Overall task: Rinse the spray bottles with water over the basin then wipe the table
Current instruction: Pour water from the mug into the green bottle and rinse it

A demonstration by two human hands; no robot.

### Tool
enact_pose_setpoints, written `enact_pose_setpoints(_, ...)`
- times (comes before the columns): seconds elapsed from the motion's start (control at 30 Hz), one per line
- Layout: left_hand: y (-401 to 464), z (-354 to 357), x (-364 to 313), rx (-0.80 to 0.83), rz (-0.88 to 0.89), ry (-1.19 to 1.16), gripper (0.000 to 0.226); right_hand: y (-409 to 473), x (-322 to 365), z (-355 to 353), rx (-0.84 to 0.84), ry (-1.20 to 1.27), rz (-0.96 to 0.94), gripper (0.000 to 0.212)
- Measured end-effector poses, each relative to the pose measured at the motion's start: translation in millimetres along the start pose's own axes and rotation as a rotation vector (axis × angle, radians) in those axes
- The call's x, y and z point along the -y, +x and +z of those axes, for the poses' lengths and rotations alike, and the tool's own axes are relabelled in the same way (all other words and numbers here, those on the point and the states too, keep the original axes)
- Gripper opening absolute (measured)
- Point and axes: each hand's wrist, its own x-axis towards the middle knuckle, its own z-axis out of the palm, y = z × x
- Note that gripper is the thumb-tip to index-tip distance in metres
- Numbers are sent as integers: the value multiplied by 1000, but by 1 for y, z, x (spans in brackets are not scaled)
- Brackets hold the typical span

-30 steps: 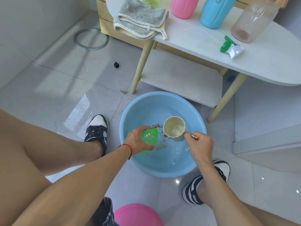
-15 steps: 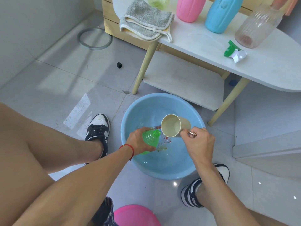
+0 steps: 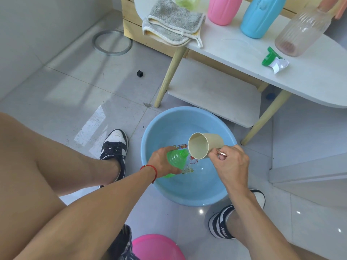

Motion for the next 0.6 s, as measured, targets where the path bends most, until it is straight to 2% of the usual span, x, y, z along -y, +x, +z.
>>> enact_pose_setpoints(0.2,-1,1,-1,9,-1,22,91,2,-3,1,-35,-54,-62,56)
enact_pose_setpoints(0.37,-1,1,-2,7,5,39,89,1,-5,2,-106,-48,-95,40)
enact_pose_setpoints(0.6,-1,1,-2,13,1,42,90,1,-7,3,-95,-57,-117,51)
